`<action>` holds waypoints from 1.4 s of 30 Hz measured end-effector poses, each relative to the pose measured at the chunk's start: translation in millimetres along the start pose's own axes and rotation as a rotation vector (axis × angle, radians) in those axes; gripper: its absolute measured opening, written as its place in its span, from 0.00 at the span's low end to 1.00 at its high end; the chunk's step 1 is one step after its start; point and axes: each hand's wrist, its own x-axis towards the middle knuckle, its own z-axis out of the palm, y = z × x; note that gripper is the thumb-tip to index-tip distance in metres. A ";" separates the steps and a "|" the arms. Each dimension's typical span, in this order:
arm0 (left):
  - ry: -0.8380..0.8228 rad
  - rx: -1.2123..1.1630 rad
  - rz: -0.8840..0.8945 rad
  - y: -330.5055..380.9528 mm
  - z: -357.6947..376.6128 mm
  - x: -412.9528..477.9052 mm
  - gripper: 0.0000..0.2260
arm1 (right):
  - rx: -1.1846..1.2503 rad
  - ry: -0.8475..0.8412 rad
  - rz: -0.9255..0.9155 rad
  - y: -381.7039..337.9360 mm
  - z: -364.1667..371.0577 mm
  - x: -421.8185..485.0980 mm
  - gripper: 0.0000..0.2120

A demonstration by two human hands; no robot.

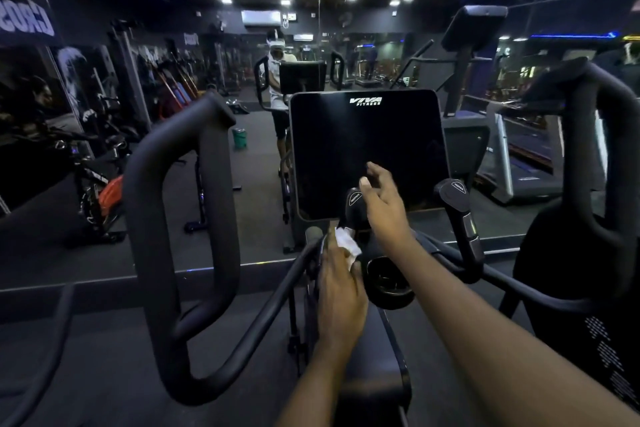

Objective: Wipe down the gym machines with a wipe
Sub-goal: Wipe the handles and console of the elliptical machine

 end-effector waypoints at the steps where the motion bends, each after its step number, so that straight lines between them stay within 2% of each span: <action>1: 0.031 -0.038 0.006 -3.0 2.9 -8.9 0.26 | -0.046 -0.046 -0.022 3.0 3.1 4.7 0.12; 4: 0.091 -0.171 -0.068 -13.7 0.9 -14.8 0.16 | -0.130 -0.027 -0.120 12.0 10.4 7.5 0.12; 6: 0.141 -0.142 -0.114 -13.0 0.3 -0.1 0.10 | -0.107 0.004 -0.158 17.7 13.4 6.8 0.12; 9: 0.115 -0.082 -0.068 -9.9 3.7 20.6 0.15 | -0.130 0.049 -0.217 23.6 16.1 5.3 0.11; 13: 0.065 -0.137 -0.038 -25.6 10.5 12.9 0.21 | -0.154 0.093 -0.273 25.7 19.1 3.6 0.11; 17: 0.108 -0.036 -0.127 -43.8 10.3 -12.1 0.22 | -0.183 0.126 -0.289 24.8 23.1 1.3 0.11; 20: 0.079 -0.048 -0.216 -43.3 5.0 -21.1 0.21 | -0.201 0.132 -0.283 24.6 25.1 -0.8 0.11; 25: 0.095 -0.117 -0.187 -39.6 7.2 -24.4 0.20 | -0.239 0.186 -0.293 24.5 30.3 -2.3 0.11; 28: 0.058 -0.125 -0.246 -73.1 10.9 -37.5 0.24 | -0.251 0.203 -0.306 26.7 31.3 -2.0 0.11; 29: 0.044 -0.147 -0.289 -81.4 10.5 -39.6 0.26 | -0.253 0.202 -0.314 27.6 31.1 -1.3 0.11; 30: 0.008 -0.193 -0.344 -89.7 10.1 -39.2 0.25 | -0.260 0.203 -0.323 28.5 31.1 -0.8 0.11; 32: -0.083 -0.288 -0.442 -102.9 4.3 -31.2 0.14 | -0.275 0.216 -0.326 30.4 32.3 -0.9 0.10; 33: -0.110 -0.313 -0.471 -109.8 2.3 -23.0 0.15 | -0.283 0.225 -0.325 30.5 33.3 -1.0 0.10; 36: -0.177 -0.372 -0.595 -125.7 -2.0 -0.8 0.33 | -0.298 0.261 -0.342 31.8 36.8 -0.7 0.11; 38: -0.184 -0.402 -0.642 -124.1 0.4 1.1 0.31 | -0.308 0.270 -0.347 32.3 37.6 -0.3 0.11; 40: -0.097 -0.530 -0.658 -106.7 3.9 -9.7 0.24 | -0.308 0.270 -0.352 33.3 37.0 -0.5 0.11; 42: -0.045 -0.584 -0.633 -98.6 5.9 -16.9 0.25 | -0.313 0.274 -0.368 33.5 36.6 -1.1 0.11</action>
